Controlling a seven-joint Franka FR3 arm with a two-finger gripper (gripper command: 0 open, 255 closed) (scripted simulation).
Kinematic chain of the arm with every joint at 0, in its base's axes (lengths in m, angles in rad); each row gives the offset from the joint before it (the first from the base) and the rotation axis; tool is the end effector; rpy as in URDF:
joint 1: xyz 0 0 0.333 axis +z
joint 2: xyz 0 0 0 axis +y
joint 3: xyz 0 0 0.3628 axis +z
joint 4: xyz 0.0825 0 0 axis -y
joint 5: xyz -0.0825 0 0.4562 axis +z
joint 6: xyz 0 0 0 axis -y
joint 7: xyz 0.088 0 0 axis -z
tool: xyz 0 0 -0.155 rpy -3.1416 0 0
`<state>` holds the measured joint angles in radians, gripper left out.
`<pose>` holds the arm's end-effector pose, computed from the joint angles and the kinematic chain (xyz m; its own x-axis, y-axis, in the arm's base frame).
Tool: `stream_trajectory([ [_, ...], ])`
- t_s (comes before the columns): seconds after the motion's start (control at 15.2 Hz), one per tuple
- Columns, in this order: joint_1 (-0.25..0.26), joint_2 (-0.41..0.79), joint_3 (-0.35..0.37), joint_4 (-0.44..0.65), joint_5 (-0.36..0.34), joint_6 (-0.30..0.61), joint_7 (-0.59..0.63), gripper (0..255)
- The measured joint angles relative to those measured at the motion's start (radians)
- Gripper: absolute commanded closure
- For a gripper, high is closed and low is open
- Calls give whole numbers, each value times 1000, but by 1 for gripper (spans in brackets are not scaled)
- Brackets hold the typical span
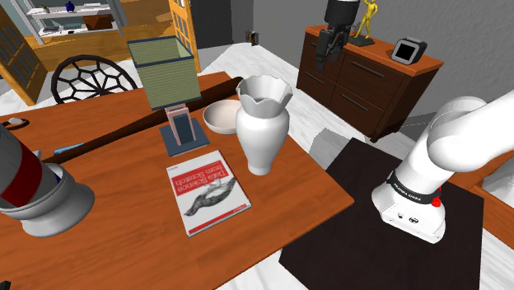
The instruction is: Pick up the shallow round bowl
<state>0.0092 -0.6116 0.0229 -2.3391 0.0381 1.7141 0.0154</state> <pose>0.4083 0.0194 0.5315 0.9999 0.0069 -0.0139 0.0066 -0.9997 -0.0243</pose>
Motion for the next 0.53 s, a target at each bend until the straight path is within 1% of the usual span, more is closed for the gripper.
stream_trajectory([
  [0.26,5,132,16,28,6,103,15,0],
  [0.4,8,207,25,58,8,148,25,0],
  [0.53,12,294,37,111,9,184,40,0],
])
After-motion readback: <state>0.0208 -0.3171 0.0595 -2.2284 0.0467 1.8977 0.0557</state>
